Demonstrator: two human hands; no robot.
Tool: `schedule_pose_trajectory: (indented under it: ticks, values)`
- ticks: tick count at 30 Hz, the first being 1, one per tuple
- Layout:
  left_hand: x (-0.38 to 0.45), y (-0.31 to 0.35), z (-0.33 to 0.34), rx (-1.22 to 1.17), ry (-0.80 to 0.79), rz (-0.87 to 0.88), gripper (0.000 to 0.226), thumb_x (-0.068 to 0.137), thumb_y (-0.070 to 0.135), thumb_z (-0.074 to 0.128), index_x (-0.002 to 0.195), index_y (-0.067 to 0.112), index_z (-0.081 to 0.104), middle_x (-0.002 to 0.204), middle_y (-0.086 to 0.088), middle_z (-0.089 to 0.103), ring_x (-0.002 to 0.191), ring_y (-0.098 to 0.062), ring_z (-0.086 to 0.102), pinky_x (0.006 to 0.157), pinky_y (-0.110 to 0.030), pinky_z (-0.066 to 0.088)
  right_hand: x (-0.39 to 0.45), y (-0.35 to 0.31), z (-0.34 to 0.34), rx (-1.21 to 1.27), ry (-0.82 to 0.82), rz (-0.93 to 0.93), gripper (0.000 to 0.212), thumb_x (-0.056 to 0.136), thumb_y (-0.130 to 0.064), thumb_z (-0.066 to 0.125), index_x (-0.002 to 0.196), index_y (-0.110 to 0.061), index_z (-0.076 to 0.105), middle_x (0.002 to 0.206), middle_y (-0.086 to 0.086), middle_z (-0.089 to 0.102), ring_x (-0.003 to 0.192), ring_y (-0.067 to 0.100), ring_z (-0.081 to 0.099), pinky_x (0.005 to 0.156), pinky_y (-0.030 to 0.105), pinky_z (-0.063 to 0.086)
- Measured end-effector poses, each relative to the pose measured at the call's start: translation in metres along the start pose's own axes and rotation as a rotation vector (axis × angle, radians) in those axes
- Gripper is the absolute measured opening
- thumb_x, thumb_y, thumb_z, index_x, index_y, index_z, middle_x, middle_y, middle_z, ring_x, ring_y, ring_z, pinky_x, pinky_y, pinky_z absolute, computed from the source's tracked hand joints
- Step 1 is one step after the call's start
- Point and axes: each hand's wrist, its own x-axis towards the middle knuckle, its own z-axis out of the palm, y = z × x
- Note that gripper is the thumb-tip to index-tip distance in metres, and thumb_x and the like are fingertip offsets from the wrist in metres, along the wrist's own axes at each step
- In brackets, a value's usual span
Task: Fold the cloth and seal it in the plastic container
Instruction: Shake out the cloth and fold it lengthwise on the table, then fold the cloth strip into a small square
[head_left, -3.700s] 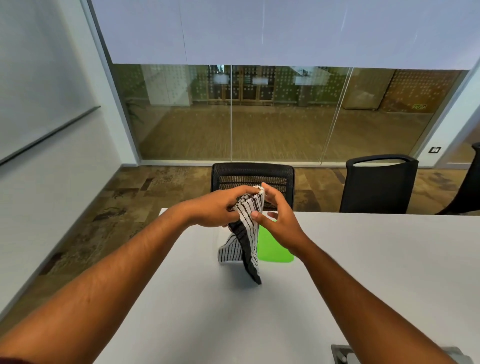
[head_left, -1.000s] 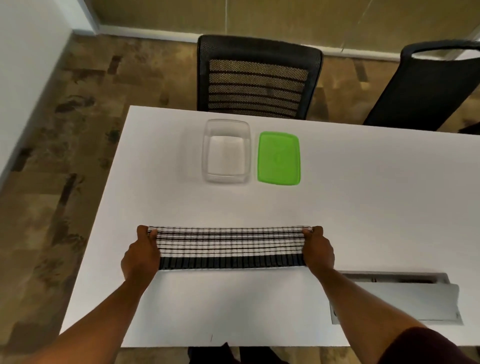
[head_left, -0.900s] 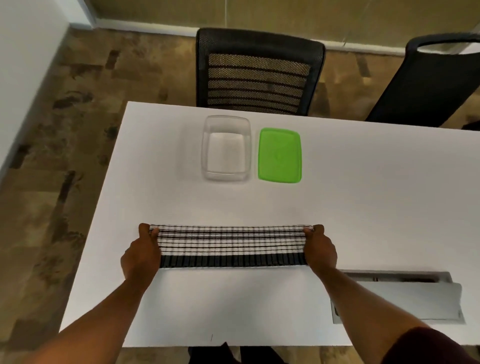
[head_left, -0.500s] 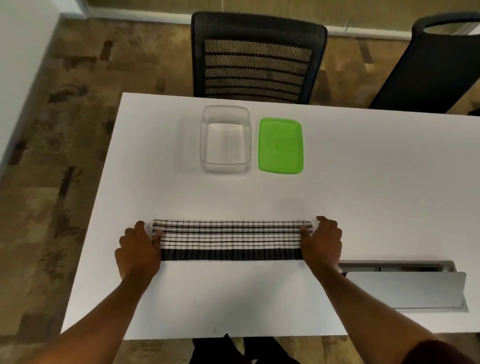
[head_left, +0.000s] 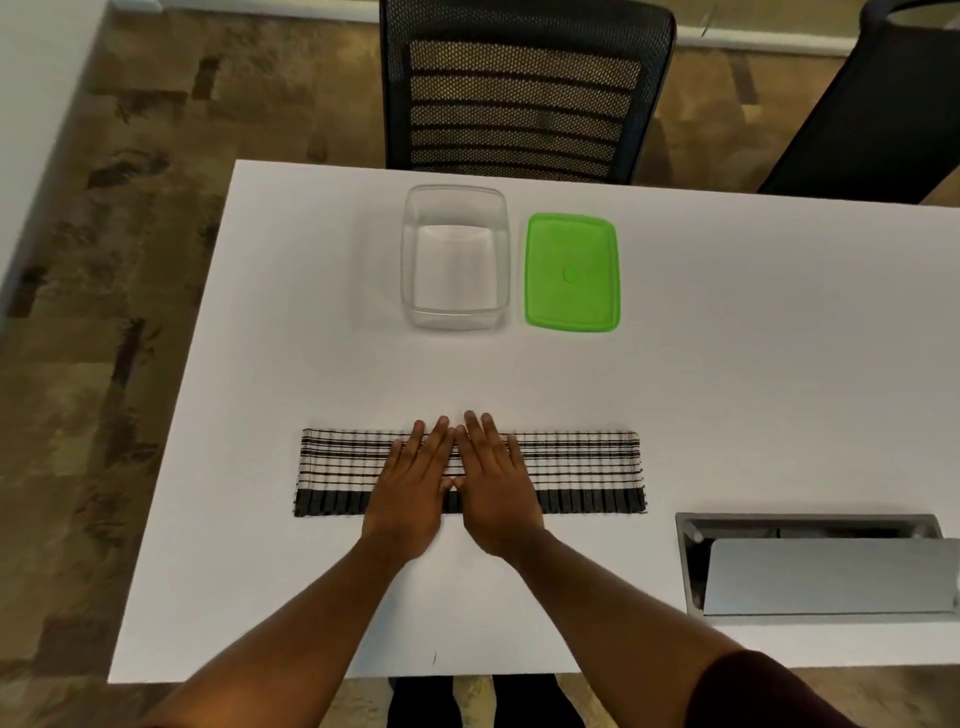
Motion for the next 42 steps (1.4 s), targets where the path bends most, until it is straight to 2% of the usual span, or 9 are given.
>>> schedule_pose_trajectory:
  ticks: [4, 10, 18, 25, 30, 32, 35, 38, 42]
  values:
    - [-0.007, -0.015, 0.001, 0.029, 0.013, -0.004, 0.067, 0.105, 0.05, 0.025, 0.162, 0.027, 0.0, 0.171, 0.01, -0.005, 0.158, -0.018, -0.006, 0.127, -0.049, 0.013, -0.007, 0.021, 0.012, -0.042, 0.012, 0.02, 0.071, 0.107, -0.056, 0.023, 0.165, -0.023, -0.001, 0.174, -0.005, -0.011, 0.16, 0.016, -0.012, 0.13, 0.045, -0.001]
    - [-0.024, -0.058, -0.009, 0.037, 0.077, -0.103, 0.076, 0.099, 0.063, 0.027, 0.162, 0.028, 0.004, 0.171, 0.01, 0.0, 0.158, -0.017, -0.001, 0.127, -0.047, 0.008, -0.022, 0.067, 0.005, -0.1, 0.054, 0.11, 0.081, 0.103, -0.066, 0.025, 0.165, -0.02, 0.002, 0.175, -0.003, -0.007, 0.161, 0.017, -0.007, 0.128, 0.047, 0.005]
    - [-0.036, -0.086, -0.012, 0.034, 0.091, -0.164, 0.086, 0.095, 0.069, 0.029, 0.163, 0.021, 0.005, 0.171, 0.0, -0.002, 0.158, -0.022, 0.0, 0.127, -0.04, 0.009, -0.052, 0.124, -0.015, -0.139, 0.087, 0.251, 0.087, 0.101, -0.067, 0.03, 0.165, -0.015, 0.004, 0.175, 0.0, -0.003, 0.162, 0.019, -0.003, 0.129, 0.049, 0.016]
    - [-0.036, -0.088, -0.014, 0.028, 0.072, -0.186, 0.093, 0.092, 0.073, 0.031, 0.162, 0.021, 0.0, 0.171, -0.003, -0.009, 0.158, -0.024, -0.006, 0.126, -0.046, 0.014, -0.056, 0.123, -0.024, -0.152, 0.059, 0.286, 0.094, 0.099, -0.068, 0.037, 0.164, -0.009, 0.004, 0.174, 0.008, -0.004, 0.161, 0.025, -0.006, 0.131, 0.046, 0.009]
    - [-0.034, -0.082, -0.019, 0.021, 0.027, -0.194, 0.094, 0.092, 0.072, 0.028, 0.162, 0.017, -0.002, 0.17, -0.006, -0.014, 0.157, -0.026, -0.012, 0.128, -0.049, 0.008, -0.054, 0.12, -0.031, -0.085, 0.1, 0.301, 0.081, 0.102, -0.057, 0.041, 0.164, -0.01, 0.018, 0.174, 0.007, 0.006, 0.162, 0.026, 0.0, 0.13, 0.05, 0.011]
    - [-0.032, -0.073, -0.022, 0.008, 0.037, -0.193, 0.092, 0.094, 0.068, 0.027, 0.162, 0.014, -0.001, 0.17, -0.006, -0.012, 0.157, -0.026, -0.011, 0.128, -0.049, 0.006, -0.053, 0.114, -0.034, -0.015, 0.245, 0.396, 0.069, 0.102, -0.046, 0.05, 0.159, -0.011, 0.032, 0.171, 0.009, 0.023, 0.16, 0.029, 0.016, 0.128, 0.052, 0.018]
    - [-0.028, -0.05, -0.021, 0.014, 0.053, -0.099, 0.083, 0.098, 0.057, 0.031, 0.162, 0.016, -0.001, 0.171, -0.002, -0.009, 0.158, -0.024, -0.008, 0.128, -0.046, 0.007, -0.051, 0.102, -0.039, 0.153, 0.402, 0.755, 0.071, 0.094, -0.038, 0.066, 0.152, -0.008, 0.039, 0.157, 0.018, 0.041, 0.145, 0.039, 0.039, 0.115, 0.057, 0.038]
    - [-0.016, -0.018, -0.014, -0.06, 0.013, 0.049, 0.08, 0.1, 0.047, 0.041, 0.162, 0.022, -0.003, 0.17, 0.006, -0.01, 0.158, -0.02, -0.008, 0.128, -0.045, 0.01, -0.051, 0.097, -0.04, 0.228, 0.359, 0.999, 0.079, 0.089, -0.044, 0.07, 0.15, -0.004, 0.039, 0.148, 0.023, 0.043, 0.134, 0.044, 0.041, 0.107, 0.056, 0.04]
    - [-0.002, 0.01, 0.001, -0.048, -0.044, 0.126, 0.075, 0.102, 0.041, 0.036, 0.161, 0.027, -0.008, 0.169, 0.012, -0.017, 0.157, -0.017, -0.012, 0.128, -0.043, 0.01, -0.051, 0.104, -0.047, 0.272, 0.287, 1.046, 0.076, 0.087, -0.047, 0.072, 0.145, -0.006, 0.045, 0.143, 0.022, 0.046, 0.132, 0.044, 0.044, 0.105, 0.056, 0.041]
